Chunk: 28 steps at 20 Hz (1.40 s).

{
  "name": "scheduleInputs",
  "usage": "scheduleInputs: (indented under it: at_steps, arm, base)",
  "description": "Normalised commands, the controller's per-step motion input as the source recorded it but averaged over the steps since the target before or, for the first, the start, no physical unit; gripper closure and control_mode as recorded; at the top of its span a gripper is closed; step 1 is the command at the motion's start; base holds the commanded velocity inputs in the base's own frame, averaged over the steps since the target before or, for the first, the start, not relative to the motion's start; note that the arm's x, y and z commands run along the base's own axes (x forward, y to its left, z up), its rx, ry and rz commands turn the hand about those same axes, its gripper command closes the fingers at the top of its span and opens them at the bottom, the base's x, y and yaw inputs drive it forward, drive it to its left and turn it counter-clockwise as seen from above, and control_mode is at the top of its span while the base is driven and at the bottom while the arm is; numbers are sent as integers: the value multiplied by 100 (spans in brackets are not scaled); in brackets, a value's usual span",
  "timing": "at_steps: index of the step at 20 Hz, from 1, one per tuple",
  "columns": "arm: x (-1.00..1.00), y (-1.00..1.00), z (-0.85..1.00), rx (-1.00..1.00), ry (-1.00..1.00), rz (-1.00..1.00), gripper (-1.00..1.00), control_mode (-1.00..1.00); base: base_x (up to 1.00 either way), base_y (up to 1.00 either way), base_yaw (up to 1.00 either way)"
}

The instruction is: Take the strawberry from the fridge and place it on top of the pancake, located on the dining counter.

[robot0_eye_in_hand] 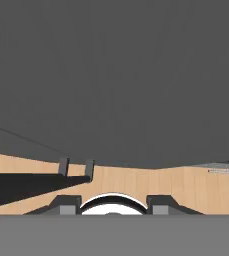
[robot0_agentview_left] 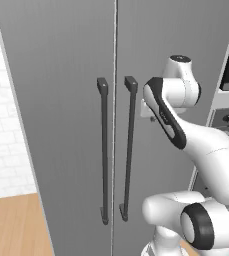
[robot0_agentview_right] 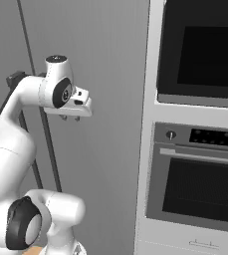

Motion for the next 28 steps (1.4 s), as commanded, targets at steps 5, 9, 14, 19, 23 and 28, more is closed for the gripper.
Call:
scheduleInputs:
  at_steps: [5,9,14,19,23,28]
  arm:
    - [-42,0,0,0,-1,0,-100,-100]
    - [-84,4,0,0,-4,0,-100,-100]
    - [-76,2,0,0,-10,0,-100,-100]
    - [-52,6,9,-1,-12,0,-100,-100]
    - [-40,17,17,0,-11,0,-100,-100]
    - [-1,10,1,0,-6,0,-100,100]
  base:
    - [0,0,0]
    - [0,0,0]
    - [0,0,0]
    - [0,0,0]
    - [0,0,0]
    - [-3,5,0]
